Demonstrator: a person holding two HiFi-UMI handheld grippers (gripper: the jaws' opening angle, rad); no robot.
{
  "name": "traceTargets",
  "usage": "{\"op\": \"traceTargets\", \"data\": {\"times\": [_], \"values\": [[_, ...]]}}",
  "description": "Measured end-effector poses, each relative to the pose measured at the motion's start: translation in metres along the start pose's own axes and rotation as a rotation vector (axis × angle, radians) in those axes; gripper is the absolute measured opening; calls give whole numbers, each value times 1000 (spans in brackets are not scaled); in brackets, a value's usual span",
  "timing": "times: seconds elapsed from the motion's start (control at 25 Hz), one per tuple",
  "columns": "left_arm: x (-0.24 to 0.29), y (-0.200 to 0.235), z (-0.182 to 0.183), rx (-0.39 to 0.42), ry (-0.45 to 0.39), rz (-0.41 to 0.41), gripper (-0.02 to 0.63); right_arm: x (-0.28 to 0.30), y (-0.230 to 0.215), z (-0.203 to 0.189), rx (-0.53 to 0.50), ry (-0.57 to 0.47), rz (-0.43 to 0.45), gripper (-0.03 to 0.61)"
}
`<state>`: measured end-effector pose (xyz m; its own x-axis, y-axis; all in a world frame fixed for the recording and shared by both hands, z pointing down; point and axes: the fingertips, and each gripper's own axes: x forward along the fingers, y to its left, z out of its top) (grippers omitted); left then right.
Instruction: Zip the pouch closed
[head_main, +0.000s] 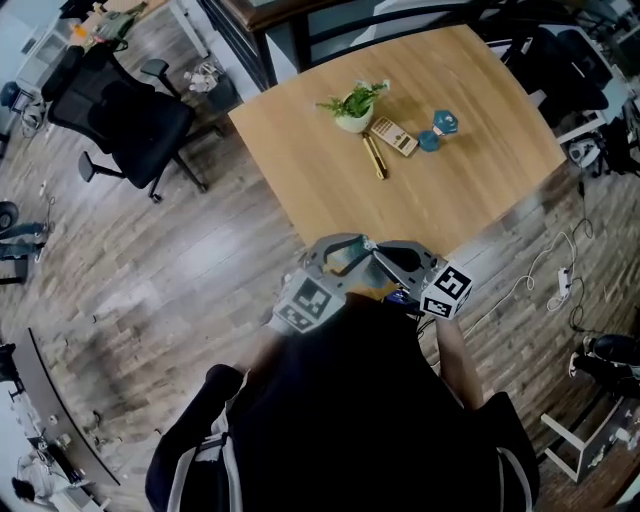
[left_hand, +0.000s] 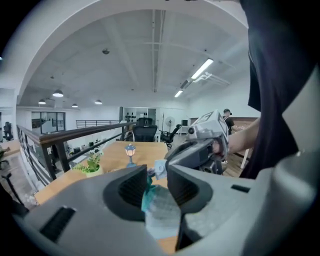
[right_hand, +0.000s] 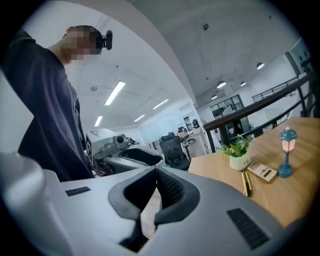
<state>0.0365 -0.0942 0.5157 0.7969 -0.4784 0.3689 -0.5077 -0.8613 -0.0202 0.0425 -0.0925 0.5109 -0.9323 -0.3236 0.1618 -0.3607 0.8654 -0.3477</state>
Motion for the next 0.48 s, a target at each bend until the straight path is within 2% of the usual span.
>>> {"op": "traceTargets", "data": {"times": [0.48], "values": [[1,-6,8,70,-61,-57,95,-11,9,5,-57,13,14,15]]}}
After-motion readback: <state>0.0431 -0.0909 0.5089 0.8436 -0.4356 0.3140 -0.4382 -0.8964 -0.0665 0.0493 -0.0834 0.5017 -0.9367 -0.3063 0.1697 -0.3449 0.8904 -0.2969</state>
